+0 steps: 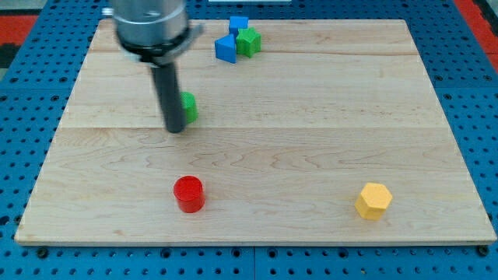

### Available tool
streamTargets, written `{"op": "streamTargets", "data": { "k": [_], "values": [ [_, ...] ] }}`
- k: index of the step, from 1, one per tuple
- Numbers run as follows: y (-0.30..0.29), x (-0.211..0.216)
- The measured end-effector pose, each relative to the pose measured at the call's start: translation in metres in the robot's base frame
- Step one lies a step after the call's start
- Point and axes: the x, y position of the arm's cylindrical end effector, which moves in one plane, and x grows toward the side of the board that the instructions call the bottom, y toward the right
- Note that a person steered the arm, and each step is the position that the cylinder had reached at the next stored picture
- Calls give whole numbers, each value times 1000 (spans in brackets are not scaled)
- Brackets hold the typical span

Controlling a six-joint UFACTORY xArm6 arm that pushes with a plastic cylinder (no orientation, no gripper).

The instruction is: Move the green circle down to the blue triangle

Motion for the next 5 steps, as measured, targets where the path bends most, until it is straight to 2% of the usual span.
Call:
{"op": "streamTargets", "data": {
  "k": [1, 2, 3, 4, 5],
  "values": [
    [-5, -48],
    [36, -41],
    [25, 12],
    [56, 3],
    [57, -57]
  ]
}}
